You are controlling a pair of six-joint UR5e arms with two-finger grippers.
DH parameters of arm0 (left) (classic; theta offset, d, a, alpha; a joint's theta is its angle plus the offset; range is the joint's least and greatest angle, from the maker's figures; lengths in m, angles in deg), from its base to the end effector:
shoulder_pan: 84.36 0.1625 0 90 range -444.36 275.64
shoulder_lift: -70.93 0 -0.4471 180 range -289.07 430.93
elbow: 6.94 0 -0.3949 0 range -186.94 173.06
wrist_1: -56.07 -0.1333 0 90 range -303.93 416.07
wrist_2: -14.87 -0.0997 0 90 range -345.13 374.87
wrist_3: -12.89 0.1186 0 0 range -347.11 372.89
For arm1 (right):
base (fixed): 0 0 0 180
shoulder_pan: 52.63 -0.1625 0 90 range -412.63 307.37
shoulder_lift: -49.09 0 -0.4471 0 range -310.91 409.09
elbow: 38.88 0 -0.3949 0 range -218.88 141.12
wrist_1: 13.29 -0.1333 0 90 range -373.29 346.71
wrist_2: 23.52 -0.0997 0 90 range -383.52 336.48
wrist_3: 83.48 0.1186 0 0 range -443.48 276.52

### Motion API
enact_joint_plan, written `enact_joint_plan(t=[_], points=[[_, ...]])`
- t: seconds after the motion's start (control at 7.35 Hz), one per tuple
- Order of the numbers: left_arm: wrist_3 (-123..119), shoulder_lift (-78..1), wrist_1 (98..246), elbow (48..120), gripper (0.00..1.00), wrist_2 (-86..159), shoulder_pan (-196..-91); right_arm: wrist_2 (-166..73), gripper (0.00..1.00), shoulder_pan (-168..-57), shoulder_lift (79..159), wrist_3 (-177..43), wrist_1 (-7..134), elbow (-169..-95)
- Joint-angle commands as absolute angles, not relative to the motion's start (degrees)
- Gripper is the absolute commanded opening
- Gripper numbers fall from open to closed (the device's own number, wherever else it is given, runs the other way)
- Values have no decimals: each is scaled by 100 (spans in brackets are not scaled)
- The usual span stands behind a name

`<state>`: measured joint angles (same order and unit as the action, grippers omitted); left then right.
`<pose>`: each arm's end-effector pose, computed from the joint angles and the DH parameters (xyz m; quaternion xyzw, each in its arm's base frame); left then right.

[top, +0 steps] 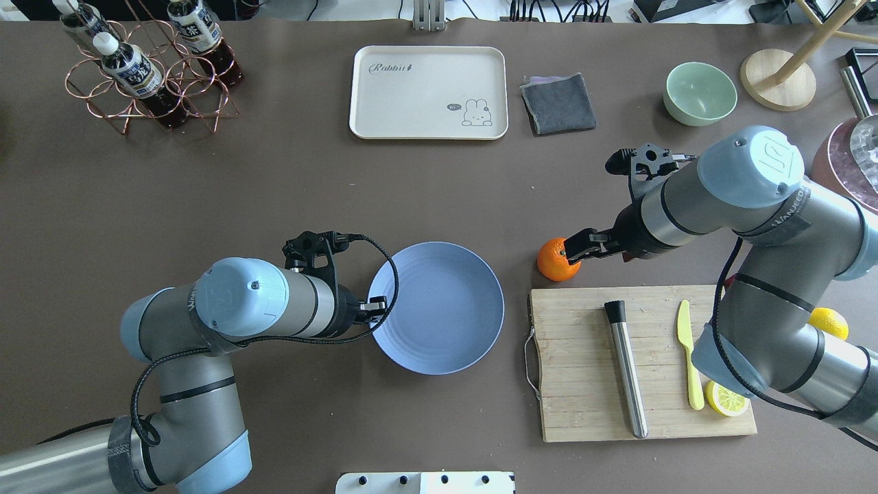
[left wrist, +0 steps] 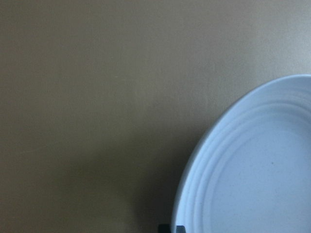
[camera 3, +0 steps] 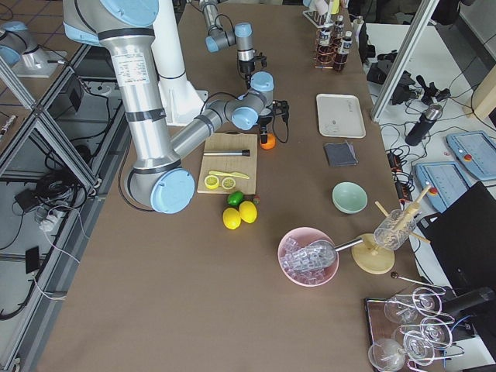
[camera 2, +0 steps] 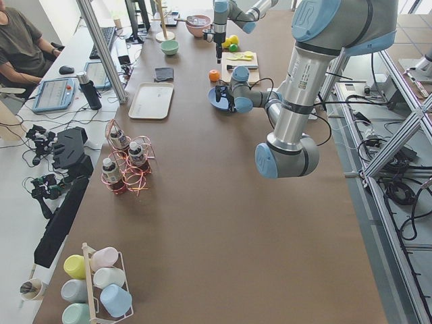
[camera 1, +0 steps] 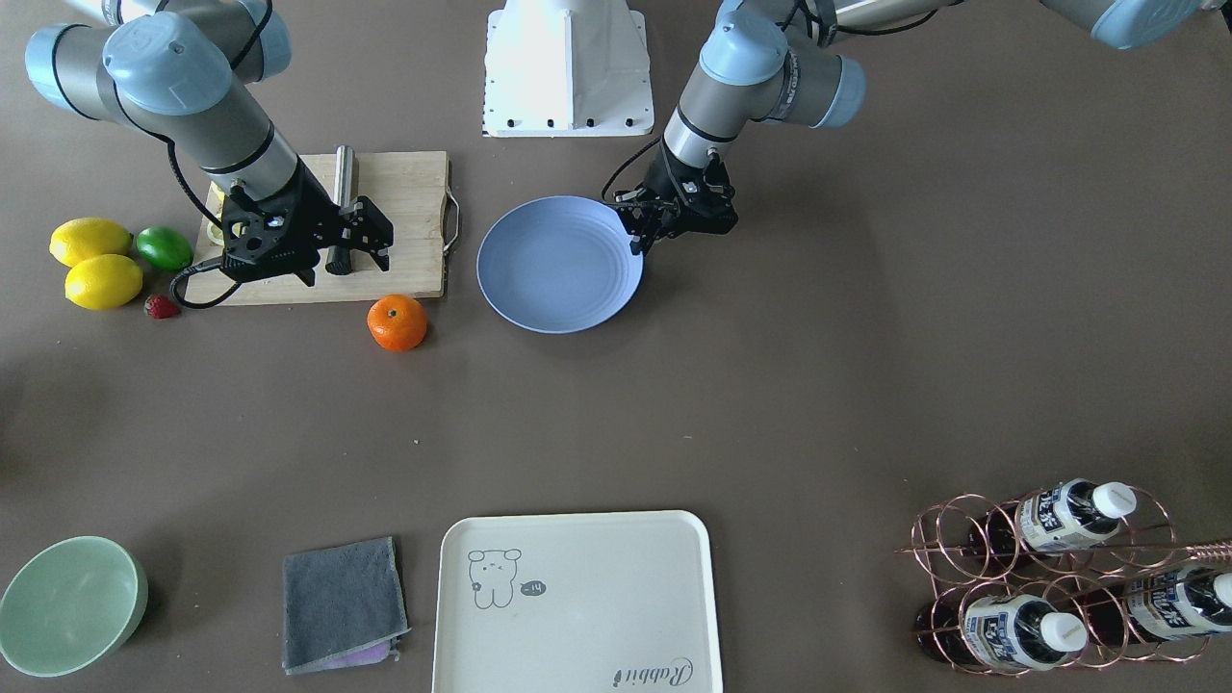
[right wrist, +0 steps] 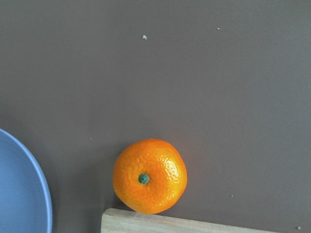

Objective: Pick orange to plate
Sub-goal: 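Push the blue plate inward with the left gripper while the right reaches the orange, then lower the right gripper over the orange and close on it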

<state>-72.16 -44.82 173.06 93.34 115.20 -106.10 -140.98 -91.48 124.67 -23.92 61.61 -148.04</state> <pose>0.5742 -0.3496 0.2970 0.0455 0.5242 -0.0774 0.8469 -0.4064 -0.4283 0.3717 0.0497 -0.4523 -0.0327 0.8899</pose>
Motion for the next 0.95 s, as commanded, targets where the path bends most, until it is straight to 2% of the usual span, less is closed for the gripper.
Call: enact_joint_plan(t=[0.0,0.14,0.82], points=[[-7201,-4421,17314,9343,88,11533,-10651,-13884,100,-9026,12283,-2380,6194,-14603],[-7201,-4412,17314,9352,96,11507,-10651,-13822,99,-8955,12187,-2389,6186,-14471],[-7236,-4394,17322,9325,96,11462,-10633,-13128,98,-8595,11914,-2486,6150,-13943]])
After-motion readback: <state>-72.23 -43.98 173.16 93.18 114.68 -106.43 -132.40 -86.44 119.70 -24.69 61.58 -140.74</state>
